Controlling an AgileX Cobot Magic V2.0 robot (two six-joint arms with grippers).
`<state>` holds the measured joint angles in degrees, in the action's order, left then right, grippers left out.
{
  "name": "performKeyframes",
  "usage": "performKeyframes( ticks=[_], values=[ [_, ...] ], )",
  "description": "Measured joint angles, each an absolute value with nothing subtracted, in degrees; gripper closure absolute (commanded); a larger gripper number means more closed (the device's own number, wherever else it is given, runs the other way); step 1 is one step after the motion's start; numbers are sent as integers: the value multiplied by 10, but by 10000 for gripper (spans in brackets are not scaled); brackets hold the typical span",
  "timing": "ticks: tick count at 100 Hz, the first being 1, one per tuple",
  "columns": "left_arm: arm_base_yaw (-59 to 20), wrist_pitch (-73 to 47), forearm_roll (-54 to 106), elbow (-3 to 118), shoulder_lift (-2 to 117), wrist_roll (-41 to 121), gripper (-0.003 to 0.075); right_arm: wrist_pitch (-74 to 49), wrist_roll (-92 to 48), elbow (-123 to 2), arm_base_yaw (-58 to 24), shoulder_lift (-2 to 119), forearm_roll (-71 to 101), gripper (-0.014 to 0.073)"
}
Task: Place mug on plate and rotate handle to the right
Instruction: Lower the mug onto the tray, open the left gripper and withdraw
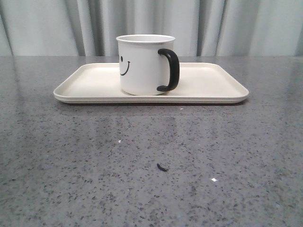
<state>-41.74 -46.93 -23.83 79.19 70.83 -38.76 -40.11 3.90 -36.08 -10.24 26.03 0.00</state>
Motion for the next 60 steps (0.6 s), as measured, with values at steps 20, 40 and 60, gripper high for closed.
performKeyframes(
  ticks=[20,40,60],
  values=[
    [-432,-445,-248,678,623,-388,352,-422,39,-425,-127,336,4,365],
    [-432,-405,-253,589,546,-388,352,-450,39,-488,-150,430,29,215],
    [-432,-404,-254,541,499,-388,352,-490,39,-583,-181,538,34,190]
  ],
)
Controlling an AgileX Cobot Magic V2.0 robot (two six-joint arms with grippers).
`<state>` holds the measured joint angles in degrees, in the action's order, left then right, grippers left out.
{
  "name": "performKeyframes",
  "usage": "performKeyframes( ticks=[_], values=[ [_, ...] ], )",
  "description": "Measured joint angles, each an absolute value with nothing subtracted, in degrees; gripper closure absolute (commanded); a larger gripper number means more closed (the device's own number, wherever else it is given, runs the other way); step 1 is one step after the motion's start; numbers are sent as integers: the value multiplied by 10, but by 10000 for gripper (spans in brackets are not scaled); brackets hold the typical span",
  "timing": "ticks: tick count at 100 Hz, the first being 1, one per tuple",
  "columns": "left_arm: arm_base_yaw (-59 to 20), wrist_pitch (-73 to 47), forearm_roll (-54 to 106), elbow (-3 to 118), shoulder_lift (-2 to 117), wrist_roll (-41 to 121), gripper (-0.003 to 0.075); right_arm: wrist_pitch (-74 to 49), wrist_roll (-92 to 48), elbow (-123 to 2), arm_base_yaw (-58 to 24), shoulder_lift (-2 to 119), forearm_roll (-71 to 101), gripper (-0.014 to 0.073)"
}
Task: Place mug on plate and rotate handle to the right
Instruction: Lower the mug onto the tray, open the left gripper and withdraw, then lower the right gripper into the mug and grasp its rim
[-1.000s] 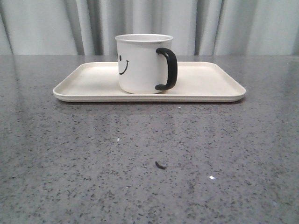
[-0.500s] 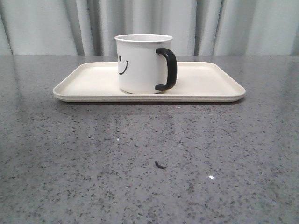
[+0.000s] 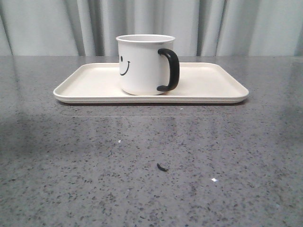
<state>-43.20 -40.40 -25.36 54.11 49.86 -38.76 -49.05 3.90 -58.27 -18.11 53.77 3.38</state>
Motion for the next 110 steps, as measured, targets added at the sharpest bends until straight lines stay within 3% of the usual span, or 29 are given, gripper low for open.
performKeyframes(
  ticks=[69,110],
  values=[
    [-432,-403,-247,528,476,-388,352,-640,62,-980,-298,912,36,190],
    [-432,-403,-229,528,476,-388,352,-696,141,-1098,-299,1057,19,190]
  ],
)
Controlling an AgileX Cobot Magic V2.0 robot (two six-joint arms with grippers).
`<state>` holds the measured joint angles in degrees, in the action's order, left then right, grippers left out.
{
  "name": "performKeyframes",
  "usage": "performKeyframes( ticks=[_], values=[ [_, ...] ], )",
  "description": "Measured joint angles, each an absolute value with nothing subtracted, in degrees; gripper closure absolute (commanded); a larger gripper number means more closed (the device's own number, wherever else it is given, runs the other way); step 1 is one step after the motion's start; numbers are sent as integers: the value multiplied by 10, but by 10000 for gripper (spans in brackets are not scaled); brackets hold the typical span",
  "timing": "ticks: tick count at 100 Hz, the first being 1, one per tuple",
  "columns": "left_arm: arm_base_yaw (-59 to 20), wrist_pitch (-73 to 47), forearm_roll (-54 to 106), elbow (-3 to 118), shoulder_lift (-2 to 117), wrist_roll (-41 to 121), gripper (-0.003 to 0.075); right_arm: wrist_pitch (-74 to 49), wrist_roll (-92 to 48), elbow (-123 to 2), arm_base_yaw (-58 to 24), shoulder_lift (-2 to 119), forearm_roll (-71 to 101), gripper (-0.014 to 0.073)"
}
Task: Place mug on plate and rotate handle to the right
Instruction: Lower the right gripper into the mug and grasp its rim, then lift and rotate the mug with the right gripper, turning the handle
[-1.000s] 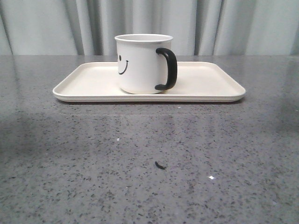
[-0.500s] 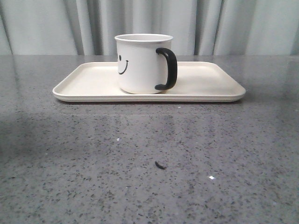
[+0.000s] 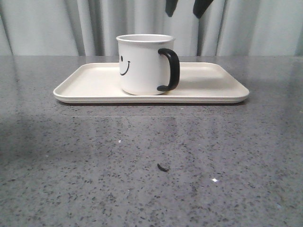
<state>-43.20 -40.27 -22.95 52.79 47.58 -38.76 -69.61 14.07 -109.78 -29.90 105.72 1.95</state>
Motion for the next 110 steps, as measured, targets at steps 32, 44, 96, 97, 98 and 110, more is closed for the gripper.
performKeyframes(
  ticks=[32,44,96,97,98,110],
  values=[
    [-432,-403,-227,528,476,-388,352,-689,167,-1103,-299,1090,41,190],
    [-432,-403,-227,528,476,-388,352,-685,167,-1103,-299,1100,48,193],
    [-432,-403,-227,528,476,-388,352,-683,182,-1103,-299,1121,48,615],
    [-432,-403,-227,528,476,-388,352,-683,183,-1103,-299,1121,48,628],
    [-432,-403,-227,528,476,-388,352,-683,183,-1103,-299,1121,48,635],
    [-432,-403,-228,528,476,-388,352,-681,192,-1104,-299,1121,49,659]
  ],
)
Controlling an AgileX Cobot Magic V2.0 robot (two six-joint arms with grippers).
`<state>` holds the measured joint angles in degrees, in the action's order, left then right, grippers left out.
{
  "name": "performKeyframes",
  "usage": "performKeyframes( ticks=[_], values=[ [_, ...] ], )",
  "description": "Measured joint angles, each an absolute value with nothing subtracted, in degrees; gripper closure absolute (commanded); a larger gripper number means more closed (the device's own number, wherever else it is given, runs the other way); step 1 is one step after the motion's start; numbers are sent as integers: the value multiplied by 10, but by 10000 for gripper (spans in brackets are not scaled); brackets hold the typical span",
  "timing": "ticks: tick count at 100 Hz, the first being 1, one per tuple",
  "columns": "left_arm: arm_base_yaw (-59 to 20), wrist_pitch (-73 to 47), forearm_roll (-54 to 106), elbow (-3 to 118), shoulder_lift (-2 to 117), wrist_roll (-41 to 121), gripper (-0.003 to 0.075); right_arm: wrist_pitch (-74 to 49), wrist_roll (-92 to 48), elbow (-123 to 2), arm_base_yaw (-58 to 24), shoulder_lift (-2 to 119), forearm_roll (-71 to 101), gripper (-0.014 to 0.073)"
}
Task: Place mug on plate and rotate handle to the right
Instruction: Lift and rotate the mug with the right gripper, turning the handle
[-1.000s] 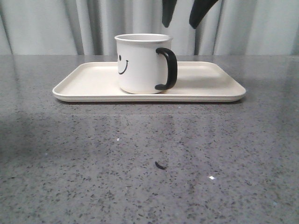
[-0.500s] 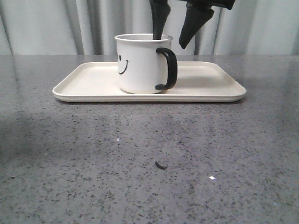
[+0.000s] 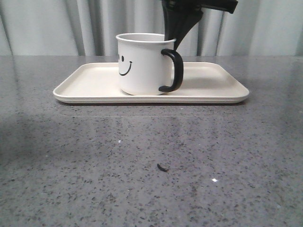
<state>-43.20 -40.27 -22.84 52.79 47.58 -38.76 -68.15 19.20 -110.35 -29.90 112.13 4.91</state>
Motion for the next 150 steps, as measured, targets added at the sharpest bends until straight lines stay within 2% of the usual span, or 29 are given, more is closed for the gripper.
performKeyframes(
  ticks=[27,49,94,130,142,150],
  values=[
    [-432,-403,-228,528,476,-388,352,-703,169,-1136,-299,1123,54,660],
    [-432,-403,-228,528,476,-388,352,-714,-10,-1196,-299,1123,58,663],
    [-432,-402,-228,528,476,-388,352,-718,-280,-1197,-303,1124,59,660],
    [-432,-402,-228,528,476,-388,352,-718,-323,-1197,-305,1150,62,657],
    [-432,-402,-228,528,476,-388,352,-718,-324,-1197,-305,1158,74,585],
    [-432,-402,-228,528,476,-388,353,-717,-325,-1197,-305,1162,78,496]
  ],
)
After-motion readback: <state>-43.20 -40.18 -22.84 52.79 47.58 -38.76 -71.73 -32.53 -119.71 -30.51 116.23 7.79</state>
